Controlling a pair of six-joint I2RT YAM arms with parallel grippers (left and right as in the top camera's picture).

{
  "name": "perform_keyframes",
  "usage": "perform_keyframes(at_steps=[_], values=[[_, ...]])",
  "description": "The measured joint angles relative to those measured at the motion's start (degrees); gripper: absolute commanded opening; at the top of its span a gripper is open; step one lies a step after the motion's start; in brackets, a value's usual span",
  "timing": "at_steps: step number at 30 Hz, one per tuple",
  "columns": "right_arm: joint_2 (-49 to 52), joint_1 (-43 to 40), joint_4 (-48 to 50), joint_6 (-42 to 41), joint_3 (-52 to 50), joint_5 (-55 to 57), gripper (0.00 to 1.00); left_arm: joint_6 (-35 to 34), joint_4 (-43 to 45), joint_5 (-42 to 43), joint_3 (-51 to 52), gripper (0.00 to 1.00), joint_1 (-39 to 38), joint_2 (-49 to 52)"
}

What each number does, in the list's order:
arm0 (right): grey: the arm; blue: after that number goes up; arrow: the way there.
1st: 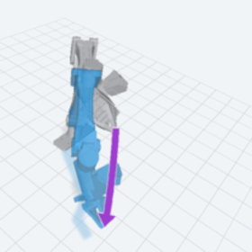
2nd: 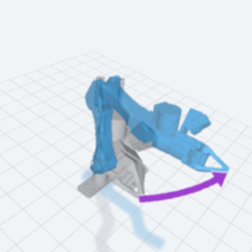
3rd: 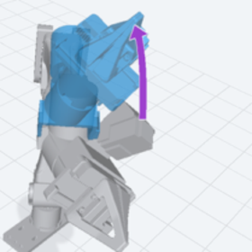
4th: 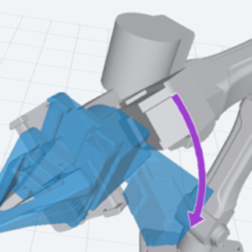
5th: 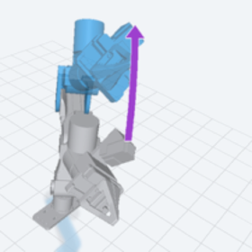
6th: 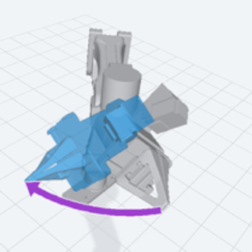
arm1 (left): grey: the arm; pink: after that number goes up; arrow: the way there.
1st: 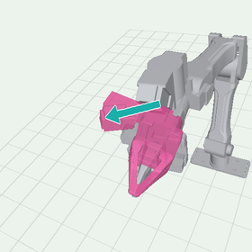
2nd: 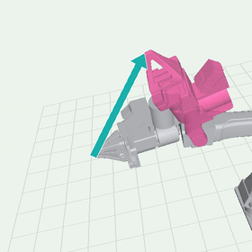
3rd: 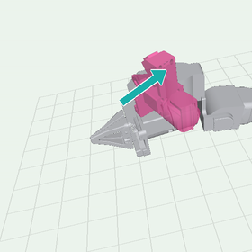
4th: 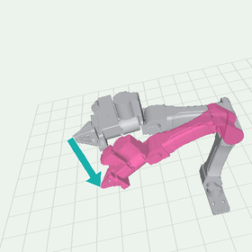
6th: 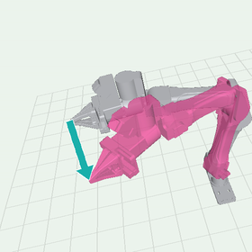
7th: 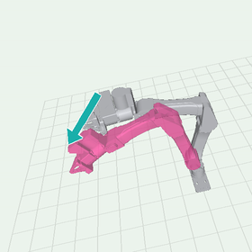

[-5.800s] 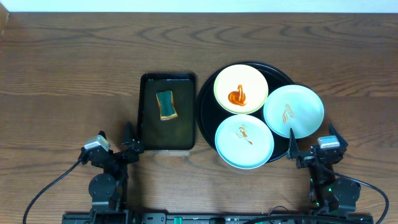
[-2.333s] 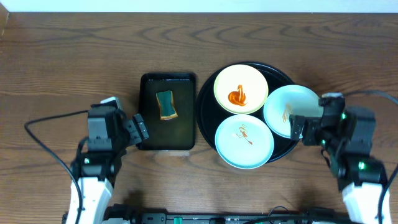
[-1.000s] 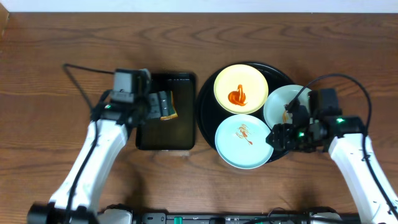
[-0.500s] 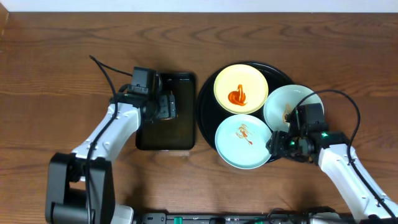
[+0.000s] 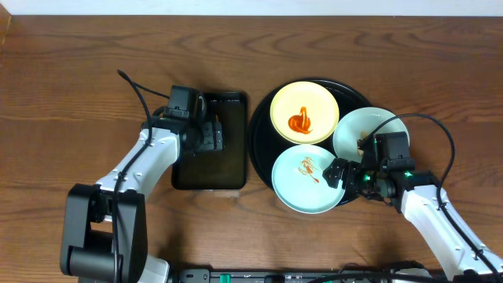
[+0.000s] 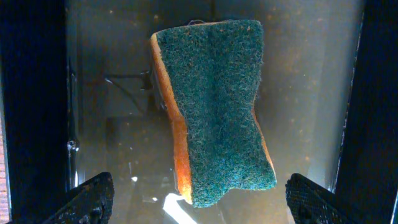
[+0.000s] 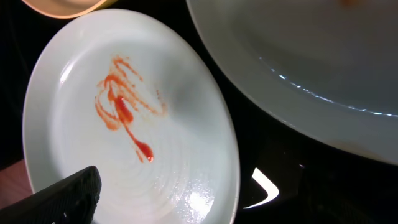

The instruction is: Clean dirty plates on tray and stack at the side

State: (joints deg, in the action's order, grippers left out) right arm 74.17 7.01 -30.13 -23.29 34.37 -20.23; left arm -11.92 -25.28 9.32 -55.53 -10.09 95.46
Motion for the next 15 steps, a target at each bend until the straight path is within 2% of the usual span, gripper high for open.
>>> perform_keyframes(at_steps=[1, 3, 8, 13, 15], values=[[0.00, -0.02, 0.00, 0.00, 0.00, -0.28, 0.99, 0.00, 0.00, 0.00, -0.02, 0.89, 0.00, 0.00], [0.00, 0.00, 0.00, 0.00, 0.00, -0.72, 0.92, 0.00, -0.02, 0.00, 0.00, 0.89, 0.00, 0.00], [0.00, -0.02, 0.02, -0.17, -0.02, -0.92, 0.68, 0.00, 0.00, 0.00, -0.02, 0.89, 0.00, 0.00], [0.00, 0.00, 0.02, -0.63, -0.13, -0.57, 0.54, 0.00, 0.00, 0.00, 0.00, 0.89, 0.00, 0.00], [0.00, 0.04, 0.04, -0.94, -0.26, -0.50, 0.52, 0.00, 0.00, 0.00, 0.00, 0.89, 0.00, 0.00]])
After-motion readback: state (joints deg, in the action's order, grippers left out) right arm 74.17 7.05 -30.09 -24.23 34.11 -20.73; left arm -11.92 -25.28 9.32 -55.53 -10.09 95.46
